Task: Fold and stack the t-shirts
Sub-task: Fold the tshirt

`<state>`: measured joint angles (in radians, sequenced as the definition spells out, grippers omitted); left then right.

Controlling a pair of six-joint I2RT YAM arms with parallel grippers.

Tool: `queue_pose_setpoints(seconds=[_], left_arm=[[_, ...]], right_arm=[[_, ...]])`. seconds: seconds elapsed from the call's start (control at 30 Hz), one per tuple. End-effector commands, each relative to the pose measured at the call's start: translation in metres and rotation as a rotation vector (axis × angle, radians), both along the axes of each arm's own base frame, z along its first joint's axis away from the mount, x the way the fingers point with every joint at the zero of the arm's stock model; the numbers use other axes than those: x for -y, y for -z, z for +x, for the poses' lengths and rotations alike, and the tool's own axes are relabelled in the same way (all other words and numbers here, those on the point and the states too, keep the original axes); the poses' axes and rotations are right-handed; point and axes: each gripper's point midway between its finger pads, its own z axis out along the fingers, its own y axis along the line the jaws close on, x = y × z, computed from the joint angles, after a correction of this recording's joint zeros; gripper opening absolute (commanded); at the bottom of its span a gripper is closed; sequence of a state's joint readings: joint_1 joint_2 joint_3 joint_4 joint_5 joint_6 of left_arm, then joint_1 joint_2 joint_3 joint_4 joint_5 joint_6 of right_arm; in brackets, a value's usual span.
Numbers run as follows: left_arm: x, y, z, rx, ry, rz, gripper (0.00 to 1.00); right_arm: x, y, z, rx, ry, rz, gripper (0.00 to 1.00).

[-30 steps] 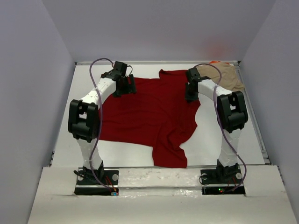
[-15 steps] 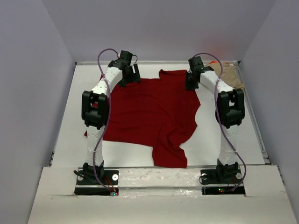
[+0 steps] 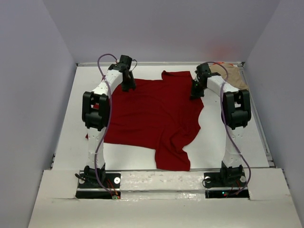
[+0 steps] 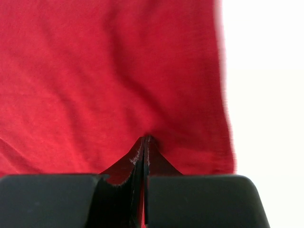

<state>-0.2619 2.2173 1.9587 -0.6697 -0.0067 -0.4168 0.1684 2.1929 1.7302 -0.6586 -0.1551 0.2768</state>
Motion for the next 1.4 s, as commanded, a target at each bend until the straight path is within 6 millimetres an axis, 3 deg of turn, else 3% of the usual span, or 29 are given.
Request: queue_pose_setpoints(seconds=[0.0, 0.17, 0.53, 0.7, 0.87, 1.07, 1.2, 1.37], left_arm=[[-0.017, -0.015, 0.002, 0.026, -0.032, 0.004, 0.46], [-0.018, -0.021, 0.005, 0.053, -0.046, 0.000, 0.47], [-0.021, -0.010, 0.008, 0.029, -0.066, -0.022, 0.48], [-0.023, -0.027, 0.009, 0.067, -0.075, -0.036, 0.48], [-0.014, -0.039, 0.004, 0.083, -0.050, -0.094, 0.48], [-0.010, -0.029, 0.007, 0.054, -0.030, -0.139, 0.47], [-0.008, -0.028, 0.009, 0.053, -0.025, -0.155, 0.47], [-0.006, -0.040, 0.009, 0.073, -0.024, -0.167, 0.47]], right_arm=[[0.010, -0.042, 0.023, 0.129, 0.005, 0.087, 0.00], [0.021, -0.033, 0.026, 0.123, 0.016, 0.052, 0.00], [0.026, -0.019, 0.031, 0.091, 0.019, 0.019, 0.00], [0.038, -0.014, 0.036, 0.065, 0.039, -0.002, 0.00], [0.032, -0.011, 0.039, 0.049, 0.019, 0.023, 0.00], [0.021, -0.009, 0.037, 0.039, -0.057, 0.072, 0.00], [0.032, -0.001, 0.037, -0.017, -0.069, 0.002, 0.00], [0.042, 0.002, 0.059, -0.008, -0.062, -0.067, 0.00]])
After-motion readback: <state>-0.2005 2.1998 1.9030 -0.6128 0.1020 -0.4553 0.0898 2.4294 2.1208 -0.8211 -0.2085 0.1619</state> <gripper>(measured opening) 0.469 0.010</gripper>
